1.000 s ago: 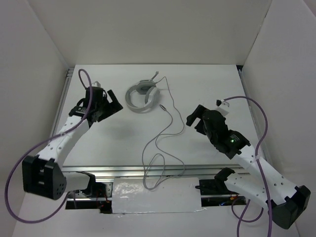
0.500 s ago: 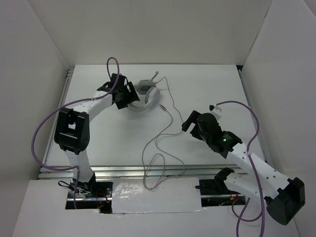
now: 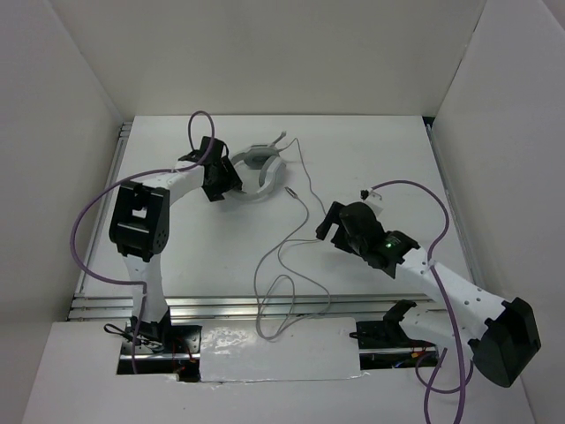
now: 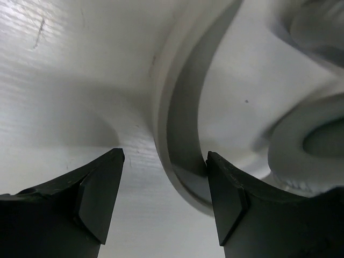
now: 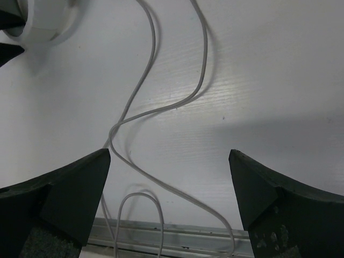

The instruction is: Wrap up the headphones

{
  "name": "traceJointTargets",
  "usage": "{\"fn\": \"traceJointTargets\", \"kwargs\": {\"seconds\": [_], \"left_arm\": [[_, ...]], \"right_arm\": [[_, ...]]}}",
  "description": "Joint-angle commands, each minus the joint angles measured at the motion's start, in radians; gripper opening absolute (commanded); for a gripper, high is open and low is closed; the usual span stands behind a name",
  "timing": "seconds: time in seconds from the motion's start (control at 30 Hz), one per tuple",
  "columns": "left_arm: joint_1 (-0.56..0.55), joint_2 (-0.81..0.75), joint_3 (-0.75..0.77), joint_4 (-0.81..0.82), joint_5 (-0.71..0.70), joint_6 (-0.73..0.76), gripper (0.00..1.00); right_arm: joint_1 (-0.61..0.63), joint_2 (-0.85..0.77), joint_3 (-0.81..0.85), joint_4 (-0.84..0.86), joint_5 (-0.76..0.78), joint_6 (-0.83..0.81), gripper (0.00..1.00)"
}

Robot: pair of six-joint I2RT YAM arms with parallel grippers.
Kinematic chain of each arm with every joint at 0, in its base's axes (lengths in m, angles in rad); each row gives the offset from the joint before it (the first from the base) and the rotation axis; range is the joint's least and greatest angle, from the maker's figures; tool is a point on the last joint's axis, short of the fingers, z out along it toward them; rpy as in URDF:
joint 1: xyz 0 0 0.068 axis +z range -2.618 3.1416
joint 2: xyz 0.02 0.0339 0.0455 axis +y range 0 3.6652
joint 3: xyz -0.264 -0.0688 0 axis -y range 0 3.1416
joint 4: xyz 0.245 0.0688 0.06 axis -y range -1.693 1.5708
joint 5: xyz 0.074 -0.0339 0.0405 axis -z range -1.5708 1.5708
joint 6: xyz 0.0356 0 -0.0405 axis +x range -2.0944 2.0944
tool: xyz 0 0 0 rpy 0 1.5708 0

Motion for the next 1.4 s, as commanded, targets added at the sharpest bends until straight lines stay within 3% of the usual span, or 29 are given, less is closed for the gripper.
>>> {"fn": "traceJointTargets", "kwargs": {"seconds": [0.0,0.1,0.23,0.33,0.47,0.7,0.87,1.1,1.23,1.37], "left_arm": [[0.01,0.061,0.07,-0.019,-0.032,-0.026,0.76],[0.013,0.067,0.047,0.019,-0.029,-0.05,0.73],[0.013,0.082,0.048,0.062,-0.015,-0.063,0.58],[0.013,0.13,0.119,0.029,-0.016,-0.055,0.41],[0.013,0.153,0.179,-0.011,-0.018,-0.053,0.0],[0.009,0.043,0.219,0.004,-0.001,-0.032,0.0],[0.01,-0.132,0.271,-0.002,-0.009,-0.018,0.0],[0.013,-0.289,0.416,-0.083,-0.058,-0.026,0.0],[0.024,-0.319,0.534,-0.151,-0.035,-0.02,0.0],[0.035,-0.368,0.561,-0.151,-0.021,-0.017,0.0]], "right_arm": [[0.032,0.045,-0.006,0.072,-0.046,0.022,1.0],[0.059,0.096,0.003,0.072,-0.03,0.045,1.0],[0.098,0.157,0.026,0.053,0.024,0.072,1.0],[0.113,0.196,0.055,0.0,0.078,0.081,1.0],[0.119,0.201,0.066,-0.031,0.121,0.098,1.0],[0.115,0.168,0.041,-0.014,0.165,0.072,1.0],[0.1,0.119,0.012,0.041,0.216,-0.017,1.0],[0.029,0.076,-0.022,0.259,0.155,-0.247,1.0],[-0.005,0.125,-0.028,0.424,0.113,-0.358,1.0],[-0.034,0.21,-0.032,0.575,0.029,-0.453,1.0]]}}
